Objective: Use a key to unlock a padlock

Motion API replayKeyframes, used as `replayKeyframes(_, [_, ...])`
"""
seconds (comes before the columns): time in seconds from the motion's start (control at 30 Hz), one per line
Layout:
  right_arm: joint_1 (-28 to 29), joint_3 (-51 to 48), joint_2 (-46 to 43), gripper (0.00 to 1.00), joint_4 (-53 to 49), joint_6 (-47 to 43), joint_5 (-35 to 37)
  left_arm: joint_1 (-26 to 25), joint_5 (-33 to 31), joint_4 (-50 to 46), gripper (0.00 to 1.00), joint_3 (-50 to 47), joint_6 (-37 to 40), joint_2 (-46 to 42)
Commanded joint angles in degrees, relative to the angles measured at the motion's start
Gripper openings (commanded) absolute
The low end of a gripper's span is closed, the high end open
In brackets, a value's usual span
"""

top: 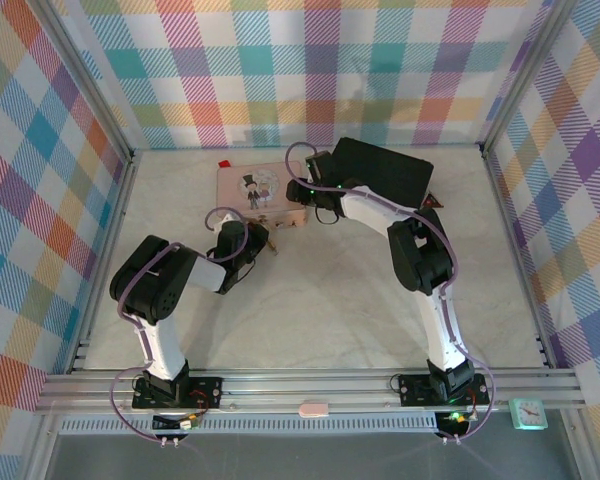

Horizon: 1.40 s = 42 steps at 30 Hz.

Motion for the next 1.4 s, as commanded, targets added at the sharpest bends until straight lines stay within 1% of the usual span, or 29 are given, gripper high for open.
replayKeyframes(0.0, [-0.26,-4.81,-0.91,0.41,0.42,5.72,2.17,-0.16,-6.39,-0.2,0.0,-2.0,-4.62,-1.87])
replayKeyframes(0.07, [-0.03,-6.38,-1.41,0.39,0.76,6.81,2.95,-0.23,-8.03,-0.14,0.0,-2.19,-5.8,-2.15])
replayKeyframes(0.23, [0.47,-7.97,-2.02,0.37,0.3,7.78,4.36,-0.24,-12.69,-2.95,0.0,-2.25,-9.67,-3.5])
replayKeyframes(0.4, [0.95,-8.22,-2.34,0.36,-0.24,8.11,5.27,-0.33,-18.3,-5.54,0.0,-2.97,-15.21,-4.84])
replayKeyframes(0.67, [1.08,-7.86,-1.93,0.35,-1.39,8.34,6.24,-0.33,-22.36,-10.26,0.0,-2.67,-22.04,-5.71])
replayKeyframes(0.8, [1.04,-8.27,-2.24,0.35,-1.76,8.43,7.24,-0.33,-25.23,-16.1,0.0,-2.96,-25.99,-7.73])
replayKeyframes(0.9, [1.07,-8.4,-2.3,0.35,-1.8,8.46,7.44,-0.33,-28.02,-17.86,0.0,-3.56,-27.83,-9.18])
replayKeyframes(1.0, [1.05,-8.24,-2.24,0.34,-1.86,8.6,7.46,-0.33,-29.94,-24.32,0.0,-1.88,-30.05,-10.88])
replayKeyframes(1.07, [1.06,-8.18,-2.18,0.34,-1.89,8.45,7.35,-0.33,-30.76,-27.24,0.0,-0.5,-29.38,-11.64])
replayKeyframes(1.13, [1.06,-8.23,-2.19,0.34,-1.94,8.4,7.45,-0.17,-30.67,-29.5,0.0,1.5,-26.02,-12.21])
replayKeyframes(1.27, [0.97,-8.3,-2.56,0.34,-2.02,7.93,6.77,-0.24,-27.52,-27.97,0.0,3.69,-15.58,-12.61])
replayKeyframes(1.33, [0.97,-8.69,-3.08,0.34,-1.48,7.6,5.91,-0.24,-25.54,-27.07,0.0,3.79,-12.69,-12.52])
replayKeyframes(1.37, [0.96,-8.99,-3.4,0.35,-1.17,7.38,5.63,-0.2,-25.1,-27.65,0.0,3.69,-12.53,-12.52])
